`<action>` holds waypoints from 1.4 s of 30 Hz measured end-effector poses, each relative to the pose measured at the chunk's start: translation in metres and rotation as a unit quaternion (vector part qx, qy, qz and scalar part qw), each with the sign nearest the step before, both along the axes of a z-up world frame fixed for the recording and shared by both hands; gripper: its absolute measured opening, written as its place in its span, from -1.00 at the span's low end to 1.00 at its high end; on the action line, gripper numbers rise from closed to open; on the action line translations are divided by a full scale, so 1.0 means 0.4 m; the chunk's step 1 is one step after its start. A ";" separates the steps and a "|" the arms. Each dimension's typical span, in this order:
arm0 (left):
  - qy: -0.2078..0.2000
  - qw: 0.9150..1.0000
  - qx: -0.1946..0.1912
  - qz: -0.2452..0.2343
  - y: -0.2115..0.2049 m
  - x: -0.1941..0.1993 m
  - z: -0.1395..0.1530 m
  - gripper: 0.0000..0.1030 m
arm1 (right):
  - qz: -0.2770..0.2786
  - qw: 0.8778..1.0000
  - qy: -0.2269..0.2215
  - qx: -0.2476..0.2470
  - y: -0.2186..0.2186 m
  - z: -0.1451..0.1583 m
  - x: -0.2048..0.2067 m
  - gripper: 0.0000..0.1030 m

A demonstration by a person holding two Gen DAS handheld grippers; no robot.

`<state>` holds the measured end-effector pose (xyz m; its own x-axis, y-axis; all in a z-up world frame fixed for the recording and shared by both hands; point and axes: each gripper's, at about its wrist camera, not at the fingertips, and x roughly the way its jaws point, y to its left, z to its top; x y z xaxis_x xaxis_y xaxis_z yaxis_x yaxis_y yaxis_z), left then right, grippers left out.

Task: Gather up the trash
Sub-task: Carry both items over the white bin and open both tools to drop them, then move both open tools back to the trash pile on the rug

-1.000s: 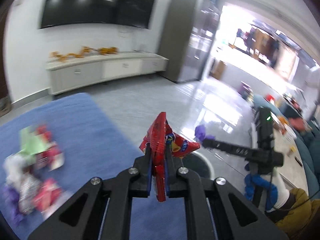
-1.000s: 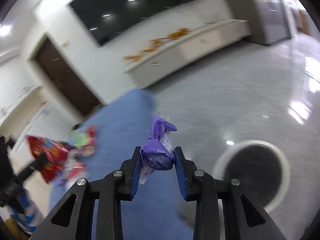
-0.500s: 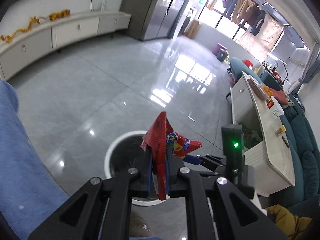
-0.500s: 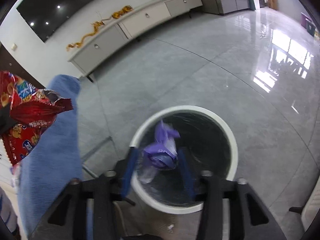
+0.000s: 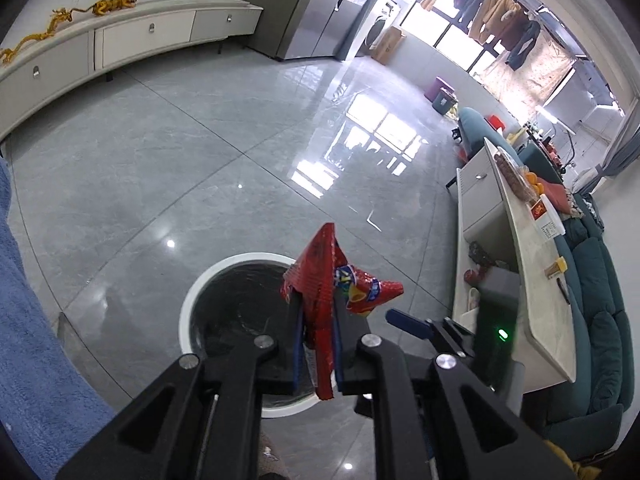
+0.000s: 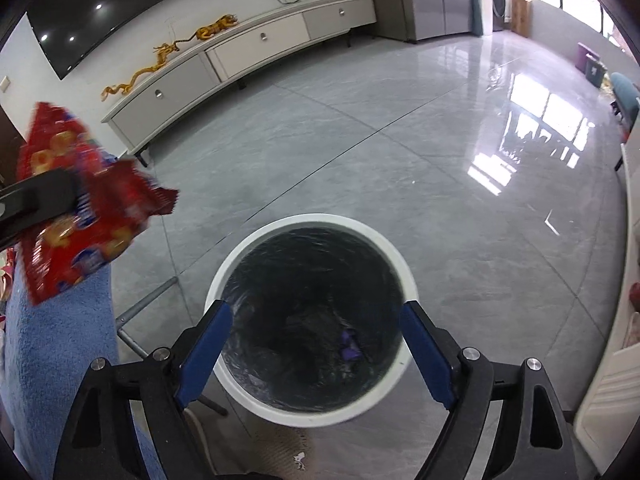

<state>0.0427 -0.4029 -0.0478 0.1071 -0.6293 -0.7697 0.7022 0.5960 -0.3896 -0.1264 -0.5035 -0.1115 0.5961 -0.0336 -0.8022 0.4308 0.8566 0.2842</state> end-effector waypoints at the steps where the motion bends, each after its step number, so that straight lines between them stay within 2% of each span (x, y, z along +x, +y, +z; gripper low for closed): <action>1: 0.001 1.000 0.000 0.000 0.000 -0.001 0.000 -0.76 | -0.004 1.000 -0.002 -0.002 -0.002 0.007 -0.013 0.65; 2: 0.003 1.000 -0.001 -0.002 -0.010 -0.003 -0.001 -0.70 | -0.008 1.000 -0.005 -0.006 -0.004 0.017 -0.030 0.66; 4: 0.007 1.000 -0.004 0.000 -0.020 -0.004 -0.002 -0.17 | -0.016 1.000 -0.011 -0.009 -0.009 0.029 -0.055 0.66; 5: 0.003 1.000 -0.006 0.005 -0.019 -0.005 0.000 0.27 | -0.020 1.000 -0.014 -0.010 -0.011 0.039 -0.068 0.66; 6: -0.001 1.000 -0.010 0.009 -0.018 -0.005 0.004 0.33 | -0.023 1.000 -0.015 -0.012 -0.012 0.044 -0.076 0.66; 10: 0.002 1.000 -0.017 0.010 -0.025 -0.007 0.008 0.33 | -0.033 0.999 -0.020 -0.020 -0.017 0.064 -0.111 0.67; 16: -0.032 0.998 -0.031 0.035 0.022 -0.025 0.064 0.33 | -0.050 0.997 -0.040 -0.033 -0.013 0.109 -0.153 0.67; 20: -0.079 0.992 -0.058 0.074 0.091 -0.049 0.144 0.33 | -0.057 0.993 -0.079 -0.065 0.019 0.199 -0.181 0.69; 23: -0.108 0.986 -0.079 0.098 0.151 -0.074 0.206 0.33 | -0.052 0.987 -0.122 -0.093 0.068 0.294 -0.199 0.80; 28: -0.148 0.979 -0.094 0.103 0.249 -0.122 0.288 0.33 | -0.023 0.972 -0.192 -0.130 0.176 0.444 -0.220 0.88; 35: -0.223 0.960 -0.093 0.142 0.471 -0.194 0.398 0.33 | 0.046 0.953 -0.269 -0.134 0.339 0.602 -0.225 0.88; 39: -0.257 0.945 -0.080 0.187 0.641 -0.219 0.421 0.33 | 0.091 0.947 -0.287 -0.115 0.413 0.650 -0.207 0.88; 42: -0.263 0.936 -0.070 0.222 0.763 -0.220 0.415 0.33 | 0.131 0.943 -0.294 -0.091 0.474 0.669 -0.187 0.88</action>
